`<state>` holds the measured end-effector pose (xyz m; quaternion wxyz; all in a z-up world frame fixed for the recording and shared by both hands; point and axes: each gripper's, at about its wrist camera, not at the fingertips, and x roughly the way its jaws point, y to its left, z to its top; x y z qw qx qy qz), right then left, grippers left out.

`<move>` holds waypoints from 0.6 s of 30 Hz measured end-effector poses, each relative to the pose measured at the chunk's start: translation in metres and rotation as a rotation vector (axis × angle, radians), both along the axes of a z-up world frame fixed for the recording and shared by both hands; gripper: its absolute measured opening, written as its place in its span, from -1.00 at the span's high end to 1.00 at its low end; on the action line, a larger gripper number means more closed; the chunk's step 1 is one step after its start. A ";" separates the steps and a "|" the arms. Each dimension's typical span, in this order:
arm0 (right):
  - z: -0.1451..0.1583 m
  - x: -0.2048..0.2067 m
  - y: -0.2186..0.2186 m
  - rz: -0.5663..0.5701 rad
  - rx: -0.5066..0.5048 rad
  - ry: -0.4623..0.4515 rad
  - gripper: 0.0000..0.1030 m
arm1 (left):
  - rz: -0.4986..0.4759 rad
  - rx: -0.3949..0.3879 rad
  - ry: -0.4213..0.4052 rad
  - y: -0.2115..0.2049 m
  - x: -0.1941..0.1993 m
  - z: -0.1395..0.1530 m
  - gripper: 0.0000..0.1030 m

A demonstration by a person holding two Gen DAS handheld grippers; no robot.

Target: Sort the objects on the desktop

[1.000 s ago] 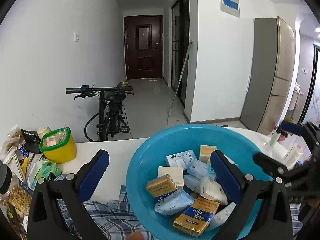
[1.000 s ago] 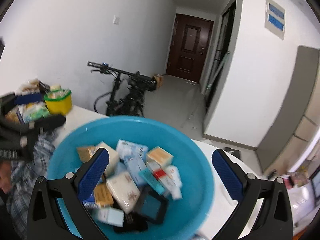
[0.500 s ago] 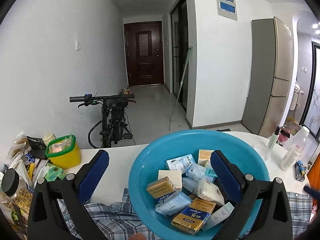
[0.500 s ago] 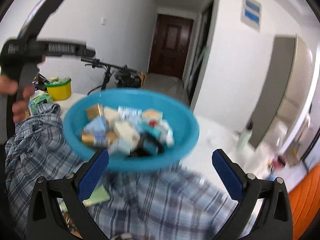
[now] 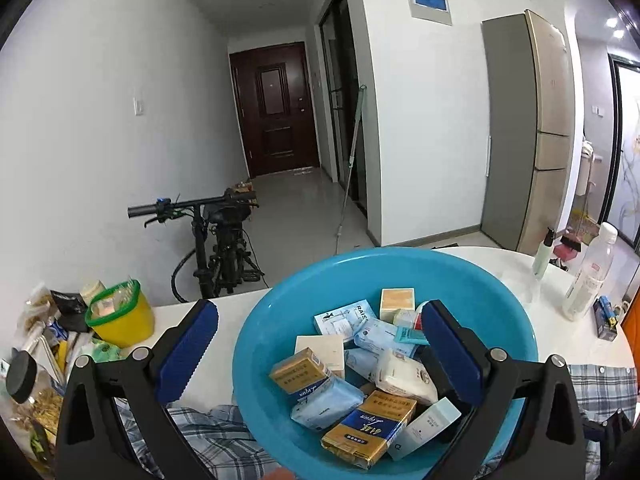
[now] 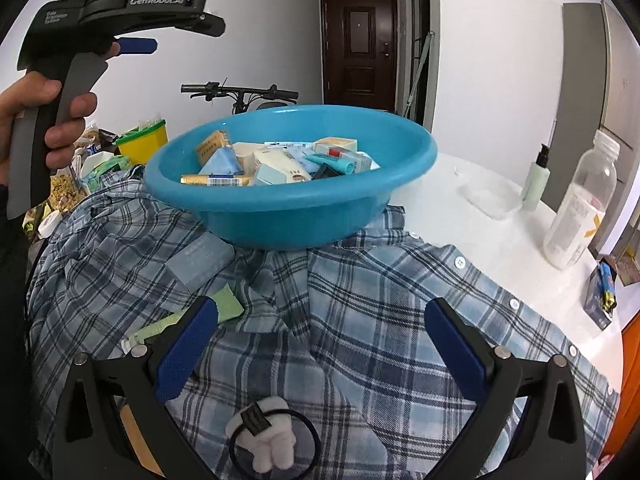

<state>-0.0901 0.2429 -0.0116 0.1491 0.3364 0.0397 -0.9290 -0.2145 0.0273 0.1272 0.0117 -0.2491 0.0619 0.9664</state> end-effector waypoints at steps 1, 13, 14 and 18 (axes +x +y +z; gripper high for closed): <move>-0.001 0.000 0.002 -0.001 0.002 0.001 -1.00 | -0.004 0.015 0.004 0.000 0.003 0.002 -1.00; 0.010 0.024 0.005 0.010 0.005 0.020 -1.00 | 0.019 0.001 0.026 -0.003 0.108 -0.001 -1.00; 0.013 0.027 0.004 0.017 0.010 0.025 -1.00 | 0.022 0.009 0.013 -0.007 0.119 -0.005 -1.00; 0.025 0.045 -0.004 0.044 0.032 0.045 -1.00 | 0.038 0.039 -0.022 -0.017 0.153 -0.015 -1.00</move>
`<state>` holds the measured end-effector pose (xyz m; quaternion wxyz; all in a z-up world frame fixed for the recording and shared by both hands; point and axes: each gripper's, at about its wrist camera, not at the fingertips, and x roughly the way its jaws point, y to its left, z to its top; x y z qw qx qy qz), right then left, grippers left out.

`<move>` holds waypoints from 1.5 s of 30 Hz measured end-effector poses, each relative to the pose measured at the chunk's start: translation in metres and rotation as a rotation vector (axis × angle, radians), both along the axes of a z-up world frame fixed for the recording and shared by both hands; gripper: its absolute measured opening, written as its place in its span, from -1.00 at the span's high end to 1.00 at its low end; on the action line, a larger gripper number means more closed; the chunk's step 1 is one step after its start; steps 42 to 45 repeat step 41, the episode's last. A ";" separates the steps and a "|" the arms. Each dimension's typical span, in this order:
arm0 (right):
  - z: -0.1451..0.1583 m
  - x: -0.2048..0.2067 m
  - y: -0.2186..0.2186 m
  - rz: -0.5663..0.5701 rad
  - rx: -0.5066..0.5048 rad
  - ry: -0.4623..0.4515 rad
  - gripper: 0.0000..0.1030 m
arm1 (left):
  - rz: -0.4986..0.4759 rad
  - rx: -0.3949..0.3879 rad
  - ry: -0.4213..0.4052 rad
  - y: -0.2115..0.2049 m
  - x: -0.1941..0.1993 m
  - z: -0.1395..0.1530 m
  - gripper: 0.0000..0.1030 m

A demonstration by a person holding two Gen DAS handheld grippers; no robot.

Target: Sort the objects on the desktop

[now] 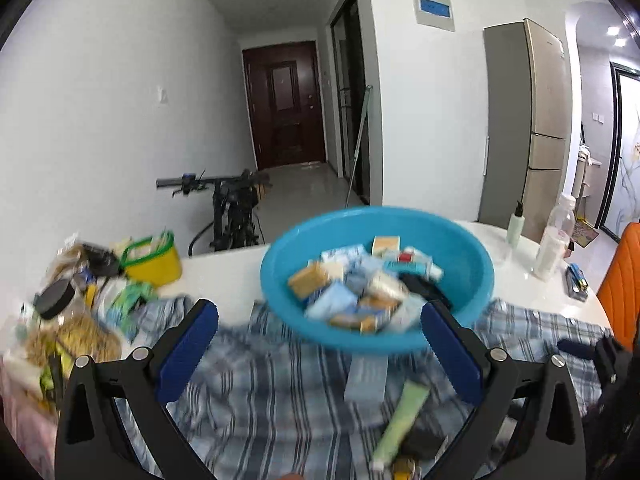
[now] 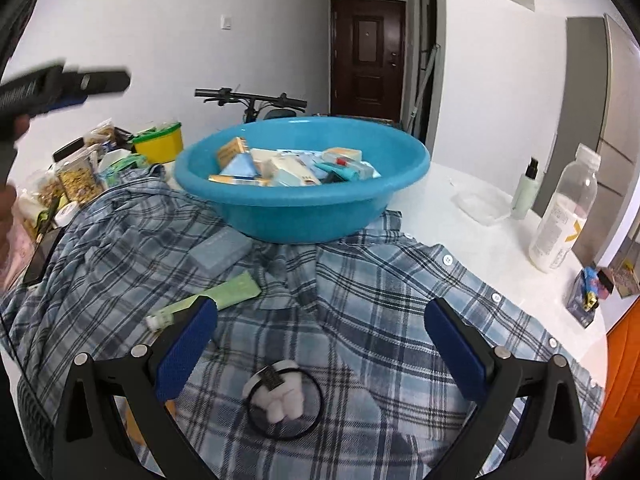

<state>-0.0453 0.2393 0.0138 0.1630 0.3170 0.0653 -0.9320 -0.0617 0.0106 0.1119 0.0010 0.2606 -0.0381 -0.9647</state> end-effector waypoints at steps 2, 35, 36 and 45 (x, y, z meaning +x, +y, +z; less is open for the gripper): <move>0.004 0.010 -0.003 0.010 0.003 0.017 -1.00 | 0.005 0.010 -0.015 -0.006 0.014 -0.005 -1.00; -0.016 0.019 -0.020 0.070 0.033 -0.020 -1.00 | 0.082 0.048 -0.150 -0.005 0.073 -0.097 -1.00; -0.016 0.019 -0.021 0.070 0.033 -0.022 -1.00 | 0.080 0.053 -0.148 -0.005 0.073 -0.097 -1.00; -0.019 0.018 -0.021 0.074 0.033 -0.029 -1.00 | 0.065 0.061 -0.137 -0.002 0.074 -0.098 -1.00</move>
